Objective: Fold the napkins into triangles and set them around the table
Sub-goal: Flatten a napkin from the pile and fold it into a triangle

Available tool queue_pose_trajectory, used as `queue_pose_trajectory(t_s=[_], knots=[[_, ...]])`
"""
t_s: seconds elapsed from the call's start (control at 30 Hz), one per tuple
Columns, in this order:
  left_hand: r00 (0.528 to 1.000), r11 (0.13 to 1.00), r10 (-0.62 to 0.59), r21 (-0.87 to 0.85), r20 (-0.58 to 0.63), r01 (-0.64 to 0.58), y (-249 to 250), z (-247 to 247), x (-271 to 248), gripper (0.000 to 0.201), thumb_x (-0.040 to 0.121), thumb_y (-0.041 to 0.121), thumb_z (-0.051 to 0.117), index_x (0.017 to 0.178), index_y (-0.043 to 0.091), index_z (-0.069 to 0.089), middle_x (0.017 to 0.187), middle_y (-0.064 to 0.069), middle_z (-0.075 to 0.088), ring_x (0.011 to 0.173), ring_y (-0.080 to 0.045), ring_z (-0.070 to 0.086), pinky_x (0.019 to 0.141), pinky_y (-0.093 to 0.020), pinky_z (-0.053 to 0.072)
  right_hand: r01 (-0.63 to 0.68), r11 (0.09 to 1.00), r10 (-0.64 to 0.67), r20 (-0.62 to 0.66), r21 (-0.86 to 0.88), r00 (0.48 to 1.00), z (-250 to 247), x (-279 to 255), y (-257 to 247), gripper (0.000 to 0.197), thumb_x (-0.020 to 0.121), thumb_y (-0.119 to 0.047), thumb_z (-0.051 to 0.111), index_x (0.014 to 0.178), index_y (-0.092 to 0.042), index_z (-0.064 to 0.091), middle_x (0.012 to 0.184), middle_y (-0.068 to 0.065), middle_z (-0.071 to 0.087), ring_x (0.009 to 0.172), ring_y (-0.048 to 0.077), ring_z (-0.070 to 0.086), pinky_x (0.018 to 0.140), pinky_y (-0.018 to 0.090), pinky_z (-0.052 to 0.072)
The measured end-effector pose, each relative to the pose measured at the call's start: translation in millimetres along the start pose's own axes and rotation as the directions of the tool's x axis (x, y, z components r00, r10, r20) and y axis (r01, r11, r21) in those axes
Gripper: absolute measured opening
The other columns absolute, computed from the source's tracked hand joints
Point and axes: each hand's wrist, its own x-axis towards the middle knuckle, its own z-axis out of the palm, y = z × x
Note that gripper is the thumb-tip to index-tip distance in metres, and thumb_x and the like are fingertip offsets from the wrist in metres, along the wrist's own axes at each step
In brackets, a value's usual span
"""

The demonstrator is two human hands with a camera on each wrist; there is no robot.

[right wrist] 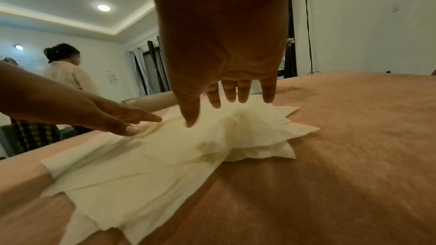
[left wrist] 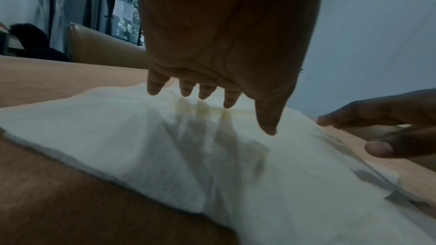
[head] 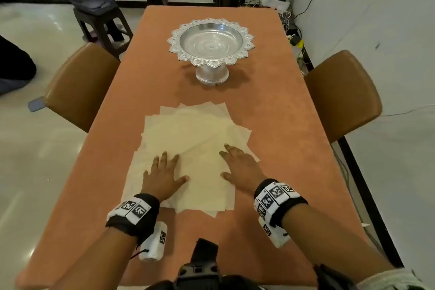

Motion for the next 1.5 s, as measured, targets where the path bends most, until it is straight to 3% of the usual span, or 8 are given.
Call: queue_pose_trajectory(t_s=[0.23, 0.53, 0.7, 0.8, 0.9, 1.07, 1.27, 1.5], knots=[[0.981, 0.99, 0.083, 0.096, 0.175, -0.1, -13.1, 6.3, 20.4, 0.092, 0.087, 0.067, 0.043, 0.149, 0.033, -0.015, 0.156, -0.004, -0.028, 0.144, -0.029, -0.02, 0.114, -0.06, 0.006, -0.123, 0.992, 0.124, -0.04, 0.011, 0.992, 10.7, 22.9, -2.9, 0.069, 0.095, -0.034, 0.047, 0.152, -0.021, 0.01, 0.16, 0.0, -0.004, 0.146, 0.017, 0.003, 0.117, 0.046, 0.011], [0.975, 0.981, 0.151, 0.094, 0.162, -0.167, -15.9, -12.5, 55.4, 0.092, 0.084, 0.069, 0.047, 0.149, 0.039, -0.01, 0.156, 0.003, -0.026, 0.145, -0.023, -0.019, 0.112, -0.063, 0.004, -0.388, 0.626, 0.616, -0.124, 0.676, 0.778, -8.7, 71.1, 42.4, 0.042, 0.087, -0.028, 0.065, 0.124, -0.011, 0.055, 0.116, 0.008, 0.062, 0.112, 0.026, 0.056, 0.095, 0.039, 0.044], [0.987, 0.99, 0.132, 0.061, -0.091, -0.126, -19.7, -15.1, 52.6, 0.079, 0.089, 0.055, 0.052, 0.152, 0.032, 0.01, 0.161, 0.0, -0.004, 0.148, -0.021, 0.002, 0.116, -0.054, 0.014, -0.389, 0.658, 0.623, -0.175, 0.645, 0.763, -6.7, 76.2, 52.0, 0.043, 0.083, -0.028, 0.068, 0.122, -0.016, 0.055, 0.12, 0.008, 0.054, 0.114, 0.026, 0.05, 0.095, 0.04, 0.043], [0.97, 0.999, 0.035, -0.007, -0.24, -0.037, -27.2, -9.2, 38.8, 0.074, 0.088, 0.049, 0.058, 0.149, 0.03, 0.021, 0.16, -0.001, 0.012, 0.146, -0.021, 0.015, 0.114, -0.052, 0.021, -0.371, 0.784, 0.529, -0.225, 0.497, 0.818, -7.4, 72.6, 48.6, 0.054, 0.085, -0.03, 0.065, 0.134, -0.019, 0.046, 0.135, 0.006, 0.044, 0.126, 0.026, 0.037, 0.1, 0.042, 0.036], [0.972, 0.999, -0.03, -0.031, -0.233, 0.023, -32.1, -1.6, 26.9, 0.073, 0.088, 0.051, 0.056, 0.149, 0.029, 0.024, 0.159, 0.001, 0.017, 0.144, -0.02, 0.019, 0.113, -0.049, 0.024, -0.082, 0.985, 0.133, -0.365, 0.152, 0.921, -12.8, 70.2, 31.9, 0.058, 0.083, -0.028, 0.067, 0.136, -0.019, 0.046, 0.143, 0.004, 0.042, 0.131, 0.025, 0.037, 0.103, 0.046, 0.035], [0.984, 0.999, -0.034, -0.027, -0.177, 0.029, -54.5, 3.3, 7.7, 0.076, 0.09, 0.053, 0.052, 0.152, 0.029, 0.015, 0.16, 0.0, 0.01, 0.147, -0.022, 0.011, 0.116, -0.046, 0.021, 0.56, 0.789, -0.593, -0.077, -0.252, 0.801, 16.0, 63.7, -20.2, 0.053, 0.07, -0.035, 0.079, 0.117, -0.018, 0.062, 0.123, 0.005, 0.061, 0.11, 0.025, 0.057, 0.082, 0.041, 0.049], [0.997, 1.0, 0.028, 0.013, -0.075, -0.027, -74.0, 16.9, -22.6, 0.07, 0.095, 0.052, 0.042, 0.152, 0.033, 0.005, 0.161, 0.004, -0.004, 0.148, -0.019, -0.001, 0.117, -0.045, 0.011, 0.525, 0.812, -0.561, -0.095, -0.255, 0.822, 50.1, 54.7, -42.7, 0.035, 0.06, -0.029, 0.086, 0.089, -0.021, 0.07, 0.105, -0.003, 0.07, 0.085, 0.016, 0.067, 0.06, 0.024, 0.052], [0.998, 0.998, 0.056, 0.035, -0.032, -0.055, -82.8, 29.9, -22.9, 0.072, 0.087, 0.068, 0.013, 0.145, 0.039, -0.018, 0.151, 0.009, -0.025, 0.145, -0.015, -0.015, 0.117, -0.047, 0.004, 0.454, 0.861, -0.457, 0.045, -0.229, 0.888, 43.5, 52.8, -30.9, 0.023, 0.092, -0.018, 0.046, 0.094, -0.016, 0.069, 0.095, 0.003, 0.071, 0.087, 0.024, 0.067, 0.067, 0.036, 0.055]])
